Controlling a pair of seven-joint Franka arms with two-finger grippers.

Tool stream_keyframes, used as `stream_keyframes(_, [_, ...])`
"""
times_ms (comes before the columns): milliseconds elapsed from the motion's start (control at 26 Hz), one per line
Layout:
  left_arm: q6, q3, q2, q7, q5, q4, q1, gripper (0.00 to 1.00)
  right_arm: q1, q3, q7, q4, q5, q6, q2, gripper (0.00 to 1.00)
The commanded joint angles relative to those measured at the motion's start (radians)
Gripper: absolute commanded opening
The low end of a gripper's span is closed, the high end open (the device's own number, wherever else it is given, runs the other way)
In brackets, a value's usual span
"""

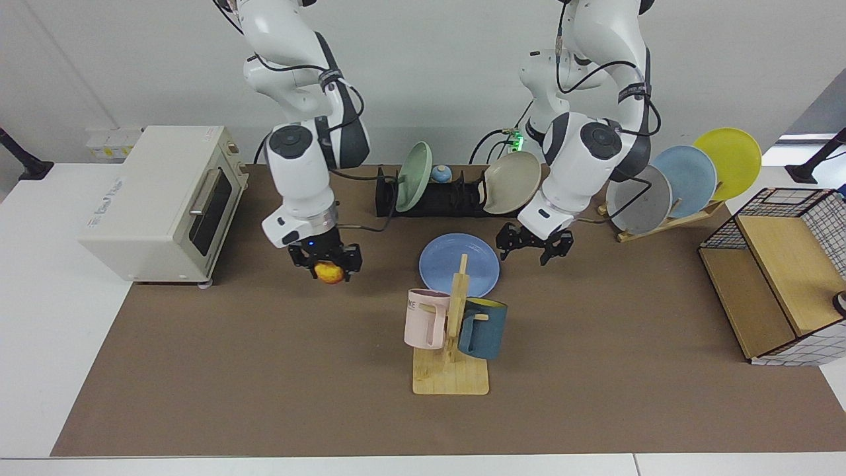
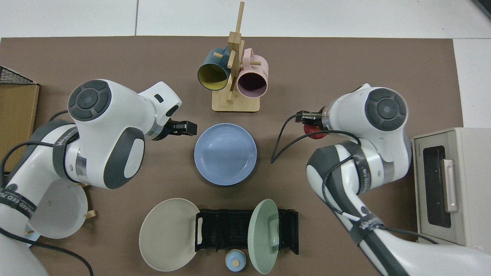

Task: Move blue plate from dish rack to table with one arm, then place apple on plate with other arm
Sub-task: 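Carry the apple over the blue plate while the left gripper withdraws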

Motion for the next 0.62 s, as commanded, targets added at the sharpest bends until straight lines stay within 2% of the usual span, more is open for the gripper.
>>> stream_keyframes(0, [-0.169,0.006,-0.111,-0.037,0.050,0.029,0.002,1.00,0.084,-0.004,0.059,0.002,0.012,0.072,0.029,0.00])
stream_keyframes(77, [-0.232,0.008,-0.140,-0.035,0.051,0.042,0.003,1.00,0.127,-0.004,0.082,0.007,0.042,0.090,0.043,0.00])
stream_keyframes(192, [-0.315,0.014,-0.166,-0.031,0.062,0.074,0.003,1.00,0.179,-0.004,0.099,0.025,0.163,0.113,0.080,0.00])
stream_keyframes(269, [-0.376,0.015,-0.186,-0.024,0.070,0.094,0.003,1.00,0.228,-0.007,0.105,0.030,0.209,0.132,0.098,0.00])
stream_keyframes(577, [-0.505,0.019,-0.320,-0.021,0.071,0.103,0.028,1.00,0.310,-0.005,0.272,0.067,0.222,0.170,0.166,0.00])
